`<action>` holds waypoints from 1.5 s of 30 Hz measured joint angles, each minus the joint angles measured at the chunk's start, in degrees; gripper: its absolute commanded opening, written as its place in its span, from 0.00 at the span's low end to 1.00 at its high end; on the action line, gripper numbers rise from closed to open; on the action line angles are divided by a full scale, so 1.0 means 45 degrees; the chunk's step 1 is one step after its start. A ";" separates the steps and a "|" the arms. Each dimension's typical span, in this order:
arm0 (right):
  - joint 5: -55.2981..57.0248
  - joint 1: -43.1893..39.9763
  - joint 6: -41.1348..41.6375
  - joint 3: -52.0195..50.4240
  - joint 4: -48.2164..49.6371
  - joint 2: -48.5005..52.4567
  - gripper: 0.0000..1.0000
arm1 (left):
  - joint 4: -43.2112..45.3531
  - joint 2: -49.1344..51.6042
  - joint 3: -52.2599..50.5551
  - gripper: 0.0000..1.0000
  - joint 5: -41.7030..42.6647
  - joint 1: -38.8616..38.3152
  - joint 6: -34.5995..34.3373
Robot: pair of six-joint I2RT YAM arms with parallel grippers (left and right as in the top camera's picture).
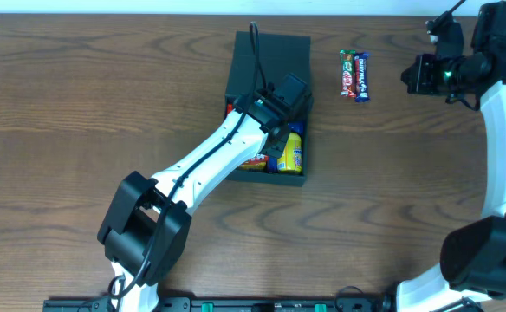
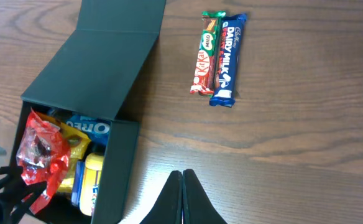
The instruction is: Pack container
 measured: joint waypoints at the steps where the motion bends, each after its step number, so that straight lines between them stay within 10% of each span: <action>1: 0.0000 0.0000 -0.0010 0.0000 0.0029 0.0000 0.04 | -0.0015 0.0000 0.0053 0.50 -0.0029 0.0015 0.0000; 16: 0.0345 0.0622 0.0146 -0.0860 0.3696 0.2152 0.34 | 0.0432 -0.0243 0.2375 0.86 0.0277 0.2837 0.0141; 45: 0.3823 0.1851 0.1909 -0.0947 0.8723 0.6183 0.50 | 0.0427 -0.0243 0.2375 0.92 0.1749 0.4439 0.0136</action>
